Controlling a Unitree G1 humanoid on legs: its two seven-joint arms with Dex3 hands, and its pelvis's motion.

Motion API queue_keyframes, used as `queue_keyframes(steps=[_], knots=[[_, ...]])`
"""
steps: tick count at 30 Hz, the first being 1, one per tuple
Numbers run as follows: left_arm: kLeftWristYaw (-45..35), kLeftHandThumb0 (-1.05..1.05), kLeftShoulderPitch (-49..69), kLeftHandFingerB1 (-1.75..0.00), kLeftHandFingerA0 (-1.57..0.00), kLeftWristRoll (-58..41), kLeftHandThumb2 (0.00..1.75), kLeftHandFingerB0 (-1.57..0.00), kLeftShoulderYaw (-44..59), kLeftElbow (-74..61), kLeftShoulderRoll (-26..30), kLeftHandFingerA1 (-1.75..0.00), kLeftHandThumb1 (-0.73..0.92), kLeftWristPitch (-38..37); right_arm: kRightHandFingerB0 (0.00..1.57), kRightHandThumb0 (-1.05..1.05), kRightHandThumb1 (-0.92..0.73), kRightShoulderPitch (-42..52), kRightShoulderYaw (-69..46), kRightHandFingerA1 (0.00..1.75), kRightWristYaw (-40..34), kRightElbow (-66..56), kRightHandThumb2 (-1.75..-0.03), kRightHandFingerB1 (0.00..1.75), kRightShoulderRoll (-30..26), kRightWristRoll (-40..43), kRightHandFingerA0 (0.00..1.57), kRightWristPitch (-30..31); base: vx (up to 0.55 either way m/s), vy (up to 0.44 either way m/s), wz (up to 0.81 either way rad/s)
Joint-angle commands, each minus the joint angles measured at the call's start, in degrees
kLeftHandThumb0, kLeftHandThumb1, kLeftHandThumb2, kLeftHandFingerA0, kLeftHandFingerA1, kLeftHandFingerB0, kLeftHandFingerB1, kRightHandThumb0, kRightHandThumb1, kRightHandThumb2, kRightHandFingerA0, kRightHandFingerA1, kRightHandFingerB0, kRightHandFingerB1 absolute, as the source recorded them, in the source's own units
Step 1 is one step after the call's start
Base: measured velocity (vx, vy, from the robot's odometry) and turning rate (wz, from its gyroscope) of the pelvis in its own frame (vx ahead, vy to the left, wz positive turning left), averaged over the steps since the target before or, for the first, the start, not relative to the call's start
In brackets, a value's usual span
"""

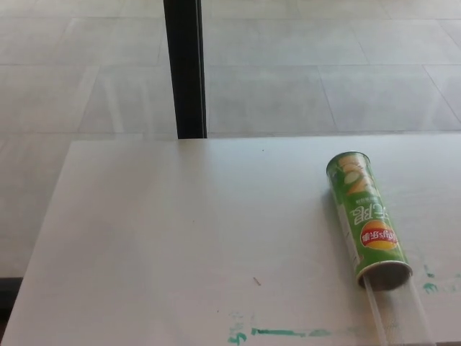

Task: Use the right hand as a fist to push the chips tray inside its container kept in the middle of the desk

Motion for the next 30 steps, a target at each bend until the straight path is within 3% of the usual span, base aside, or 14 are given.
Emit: queue_keyframes(steps=[1,8,9,11,12,14,15,18,21,28,30], knots=[[-0.5,-0.69,-0.6,-0.47,-0.55,-4.5,0.72,-0.41,3.2,2.2,2.3,-0.61,0.92,-0.8,0.55,-0.69,-0.80,-1.1,-5.4,1.09,-4.5,0.3,-0.64,0.66,-2.0,5.7,0.88,-4.6,0.00,0.000,0.00],[-0.8,-0.69,-0.9,-0.47,-0.53,-5.8,0.70,-0.40,3.8,2.6,2.6,-0.63,0.92,-0.5,0.48,-0.70,-0.83,-4.5,-14.0,1.08,-5.2,-1.1,-0.65,0.69,-3.8,12.1,0.88,-3.5,0.00,0.000,0.00],[0.0,-0.69,-1.1,-0.49,-0.57,-5.5,0.69,-0.41,3.6,2.6,2.5,-0.65,0.92,-0.6,0.51,-0.70,-0.80,-5.7,-17.2,1.11,-4.8,-6.0,-0.64,0.73,-3.3,16.4,0.84,-1.2,0.00,0.000,0.00],[-0.4,-0.69,-0.8,-0.49,-0.54,-5.1,0.73,-0.40,2.9,2.7,2.5,-0.64,0.92,-1.1,0.50,-0.72,-0.79,-6.2,-18.6,1.07,-5.0,-8.4,-0.64,0.71,-3.6,17.4,0.86,0.1,0.00,0.000,0.00],[-0.3,-0.71,-0.7,-0.49,-0.54,-4.4,0.74,-0.39,2.2,2.9,2.6,-0.63,0.92,-1.2,0.46,-0.77,-0.78,-6.5,-18.8,1.05,-5.8,-10.7,-0.64,0.67,-3.7,17.3,0.86,1.1,0.00,0.000,0.00],[0.1,-0.71,-0.9,-0.48,-0.56,-5.0,0.71,-0.44,2.8,3.4,2.6,-0.65,0.92,-1.1,0.59,-0.81,-0.79,-7.8,-17.9,0.97,-6.6,-16.2,-0.64,0.69,-3.8,16.2,0.87,1.4,0.00,0.000,0.00],[0.0,-0.71,-0.8,-0.48,-0.55,-5.0,0.71,-0.43,2.7,3.4,2.6,-0.65,0.92,-1.2,0.56,-0.81,-0.81,-7.6,-17.2,0.90,-6.7,-18.5,-0.65,0.63,-3.5,15.3,0.85,1.7,0.00,0.000,0.00],[0.3,-0.70,-1.0,-0.50,-0.56,-5.2,0.70,-0.42,2.8,3.4,2.5,-0.67,0.92,-1.0,0.58,-0.76,-0.82,-7.6,-16.0,0.89,-6.6,-25.8,-0.65,0.59,-1.8,15.5,0.87,2.4,0.00,0.000,0.00],[0.1,-0.69,-1.0,-0.49,-0.57,-5.1,0.71,-0.44,2.7,3.2,2.5,-0.64,0.92,-1.2,0.65,-0.76,-0.84,-8.0,-12.7,0.80,-9.0,-39.5,-0.64,0.59,-0.7,14.2,0.95,7.8,0.00,0.000,0.00],[-0.4,-0.69,-0.9,-0.47,-0.56,-4.6,0.73,-0.41,2.0,2.7,3.0,-0.62,0.92,-0.9,0.68,-0.78,-0.81,-5.4,-8.8,0.83,-8.7,-57.6,-0.65,0.55,3.3,17.8,0.93,13.5,0.00,0.000,0.00],[-0.6,-0.69,-1.1,-0.49,-0.55,-5.7,0.71,-0.43,3.0,2.9,2.9,-0.63,0.92,-0.6,0.67,-0.80,-0.78,-2.2,-5.4,0.83,-5.4,-64.7,-0.65,0.52,4.7,19.3,0.93,13.9,0.00,0.000,0.00]])
